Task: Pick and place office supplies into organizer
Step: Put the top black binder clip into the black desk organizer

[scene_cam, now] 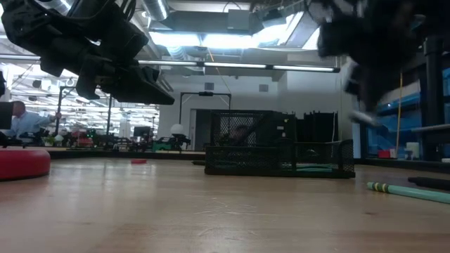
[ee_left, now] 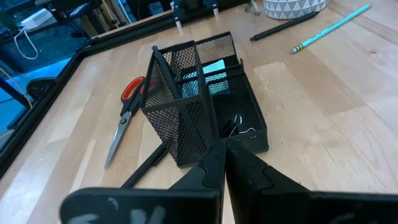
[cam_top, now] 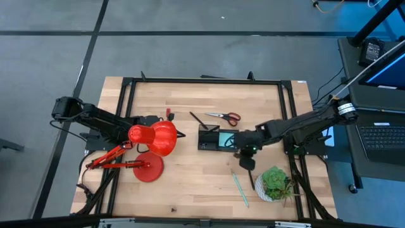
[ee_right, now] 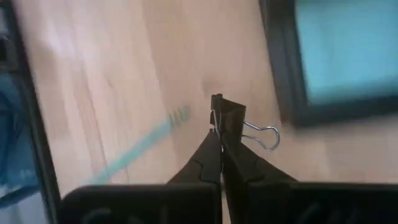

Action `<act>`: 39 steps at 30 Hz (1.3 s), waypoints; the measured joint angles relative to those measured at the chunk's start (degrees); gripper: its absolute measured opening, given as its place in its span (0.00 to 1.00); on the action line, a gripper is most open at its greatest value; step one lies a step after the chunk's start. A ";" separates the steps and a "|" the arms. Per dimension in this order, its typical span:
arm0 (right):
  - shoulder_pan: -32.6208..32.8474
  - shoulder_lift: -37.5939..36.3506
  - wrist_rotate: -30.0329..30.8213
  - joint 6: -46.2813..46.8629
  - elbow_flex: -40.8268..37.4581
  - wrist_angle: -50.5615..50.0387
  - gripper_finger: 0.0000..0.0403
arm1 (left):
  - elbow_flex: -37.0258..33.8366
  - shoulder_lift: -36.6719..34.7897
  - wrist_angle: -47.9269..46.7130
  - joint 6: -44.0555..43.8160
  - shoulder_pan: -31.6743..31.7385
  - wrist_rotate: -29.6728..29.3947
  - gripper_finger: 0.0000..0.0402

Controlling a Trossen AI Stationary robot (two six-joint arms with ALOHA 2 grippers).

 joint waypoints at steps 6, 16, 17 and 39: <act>-0.19 0.00 10.75 -10.37 1.87 11.52 0.00 | 0.00 0.00 0.00 0.02 -0.01 0.00 0.01; -0.20 8.33 19.56 -20.06 1.85 24.83 0.00 | 0.00 0.00 -0.02 0.02 0.01 0.00 0.01; -0.20 9.67 19.56 -20.38 1.85 25.96 0.00 | 0.00 0.01 -0.02 0.02 0.00 -0.02 0.01; -2.03 20.85 24.04 -20.39 1.85 30.02 0.03 | 0.00 0.00 -0.07 0.02 0.00 -0.02 0.01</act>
